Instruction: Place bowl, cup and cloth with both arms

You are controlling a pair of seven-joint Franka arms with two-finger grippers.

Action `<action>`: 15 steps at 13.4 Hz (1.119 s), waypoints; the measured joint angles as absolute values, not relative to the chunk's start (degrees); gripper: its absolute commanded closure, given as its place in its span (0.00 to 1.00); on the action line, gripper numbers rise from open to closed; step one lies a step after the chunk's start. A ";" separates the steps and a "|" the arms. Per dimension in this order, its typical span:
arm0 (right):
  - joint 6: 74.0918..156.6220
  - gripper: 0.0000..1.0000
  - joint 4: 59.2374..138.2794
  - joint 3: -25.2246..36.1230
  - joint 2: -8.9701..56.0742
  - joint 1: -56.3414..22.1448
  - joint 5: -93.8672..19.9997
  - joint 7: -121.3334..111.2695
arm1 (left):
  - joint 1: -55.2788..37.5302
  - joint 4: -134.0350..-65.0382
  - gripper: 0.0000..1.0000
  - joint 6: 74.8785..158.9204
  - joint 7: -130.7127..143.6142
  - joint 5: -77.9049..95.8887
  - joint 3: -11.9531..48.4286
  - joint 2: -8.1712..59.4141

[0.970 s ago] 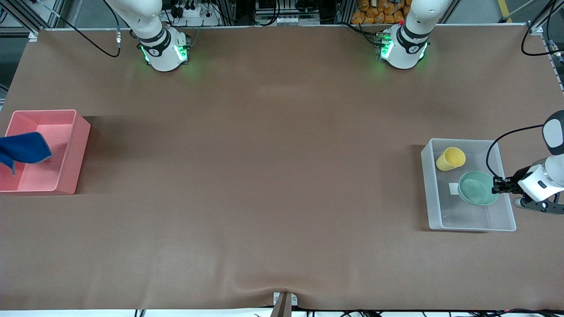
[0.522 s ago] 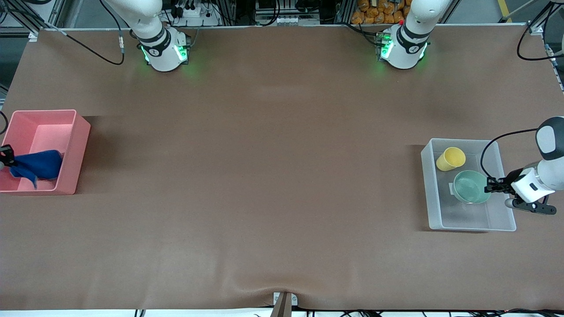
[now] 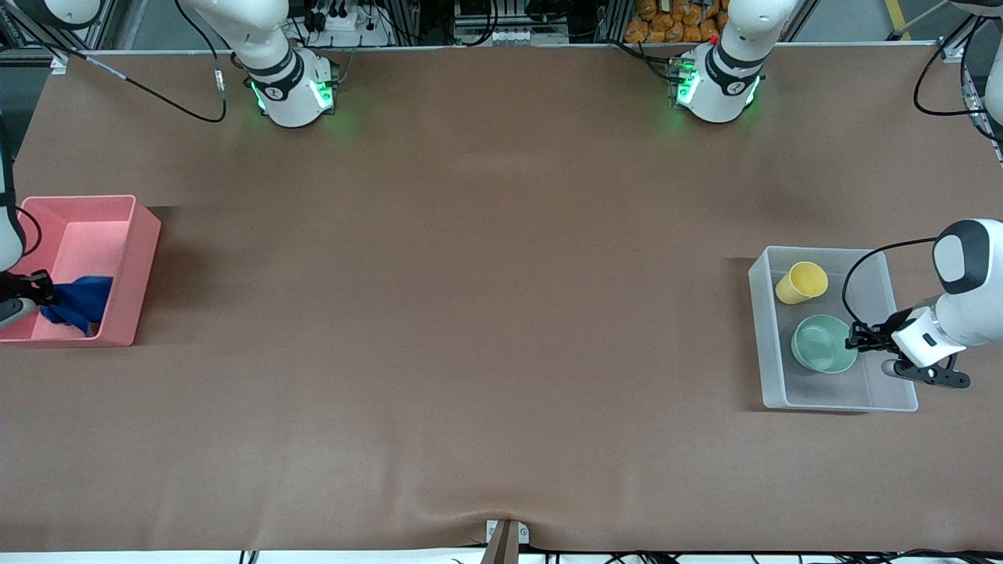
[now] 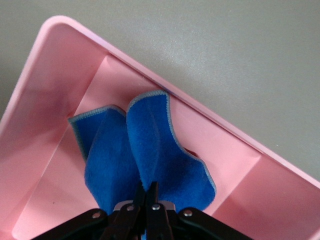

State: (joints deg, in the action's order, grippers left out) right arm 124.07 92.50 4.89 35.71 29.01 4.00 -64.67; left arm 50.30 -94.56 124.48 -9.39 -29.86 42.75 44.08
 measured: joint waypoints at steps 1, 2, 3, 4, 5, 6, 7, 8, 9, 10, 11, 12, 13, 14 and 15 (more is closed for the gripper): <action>124.47 0.46 92.49 4.89 36.12 29.00 3.65 -64.67 | 50.39 -93.99 0.00 124.39 -8.97 -28.69 43.53 43.70; 124.64 0.00 92.50 4.90 36.49 29.01 3.53 -64.67 | 50.40 -93.39 0.00 123.56 -8.34 -27.32 44.88 42.75; 124.65 0.00 92.50 4.90 36.74 29.01 3.50 -64.67 | 50.34 -92.94 0.00 121.88 -6.78 -26.60 46.49 41.11; 124.65 0.00 92.49 4.89 36.83 28.98 3.48 -64.67 | 50.32 -92.72 0.00 119.88 -4.36 -26.34 48.49 38.93; 124.67 0.00 92.32 4.87 36.82 28.91 3.46 -64.66 | 50.23 -92.65 0.00 117.57 -1.12 -26.20 50.56 36.43; 124.68 0.00 91.84 4.84 36.70 28.77 3.44 -64.65 | 50.13 -92.62 0.00 115.07 2.79 -26.09 52.89 33.79; 124.44 0.00 91.20 4.79 36.26 28.55 3.35 -64.41 | 49.97 -92.63 0.00 112.78 6.53 -25.98 55.05 31.44; 123.12 0.00 90.45 4.74 35.38 28.20 3.12 -63.42 | 49.80 -92.65 0.00 110.77 10.15 -25.63 57.16 29.42; 120.62 0.00 89.80 4.70 33.86 27.52 2.97 -61.34 | 49.66 -92.61 0.00 109.36 13.71 -24.94 59.23 27.63; 117.89 0.00 89.40 4.61 31.82 26.48 2.92 -58.55 | 49.55 -92.50 0.00 108.25 16.76 -24.50 61.04 25.87; 115.31 0.00 89.20 4.52 29.59 25.04 2.87 -55.22 | 49.52 -92.31 0.00 107.00 18.52 -24.32 62.48 24.17; 112.72 0.00 89.12 4.43 27.18 23.29 2.85 -51.46 | 49.52 -91.75 0.00 105.32 19.30 -24.18 63.73 22.76; 110.35 0.00 89.12 4.35 24.90 21.45 2.83 -47.72 | 49.55 -90.42 0.00 102.66 19.51 -24.12 64.86 21.85; 108.12 0.00 89.14 4.30 22.73 19.36 2.80 -43.73 | 49.59 -88.24 0.00 99.27 19.52 -24.11 65.93 21.41; 106.04 0.00 89.17 4.25 20.94 17.24 2.76 -39.53 | 49.65 -85.92 0.00 96.17 19.52 -24.09 66.93 21.25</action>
State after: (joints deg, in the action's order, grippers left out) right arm 106.04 89.17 4.25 20.94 17.24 2.76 -39.53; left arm 49.65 -85.92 96.17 19.52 -24.09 66.93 21.25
